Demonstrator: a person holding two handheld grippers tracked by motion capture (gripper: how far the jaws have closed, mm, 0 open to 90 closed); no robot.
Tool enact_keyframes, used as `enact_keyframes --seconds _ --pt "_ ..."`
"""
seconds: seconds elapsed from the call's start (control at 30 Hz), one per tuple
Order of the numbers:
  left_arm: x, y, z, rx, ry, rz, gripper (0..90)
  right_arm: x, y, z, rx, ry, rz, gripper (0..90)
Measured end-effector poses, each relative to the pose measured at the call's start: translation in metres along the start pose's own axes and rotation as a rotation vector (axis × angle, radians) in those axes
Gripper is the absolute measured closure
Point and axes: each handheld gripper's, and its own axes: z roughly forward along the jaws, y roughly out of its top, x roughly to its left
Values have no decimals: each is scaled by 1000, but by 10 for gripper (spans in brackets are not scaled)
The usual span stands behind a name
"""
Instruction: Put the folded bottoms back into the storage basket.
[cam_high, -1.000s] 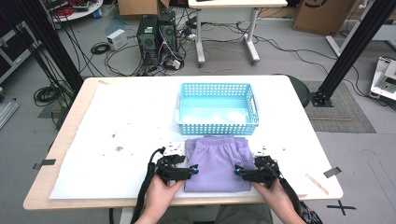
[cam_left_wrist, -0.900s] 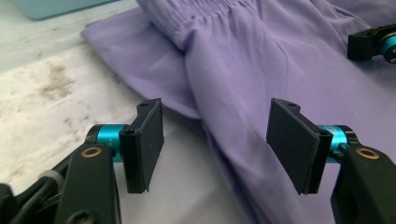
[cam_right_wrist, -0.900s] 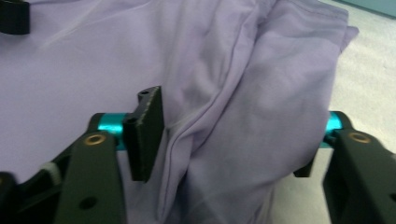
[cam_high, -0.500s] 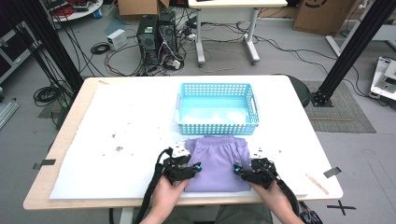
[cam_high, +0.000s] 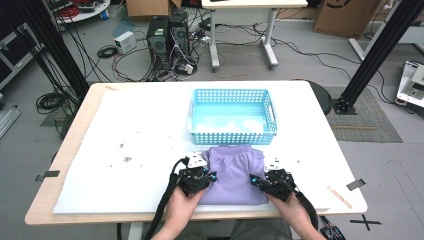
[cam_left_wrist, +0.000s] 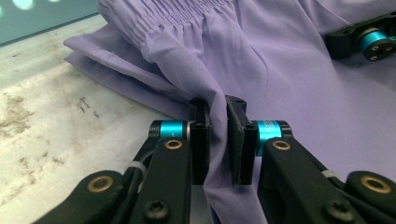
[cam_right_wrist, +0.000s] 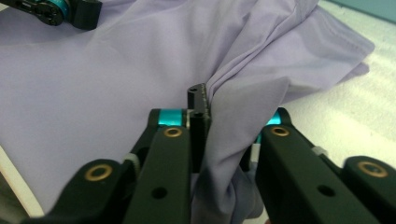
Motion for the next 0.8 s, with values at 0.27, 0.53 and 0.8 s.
enact_keyframes --seconds 0.27,0.53,0.8 --pt "-1 3 -9 -33 -28 46 832 0 2 -8 -33 16 -20 855" --pt "-5 12 -28 -87 -43 65 834 7 11 -21 -79 14 -73 857" --pt "-8 32 -50 -163 -73 78 835 6 29 -46 -153 13 -97 857"
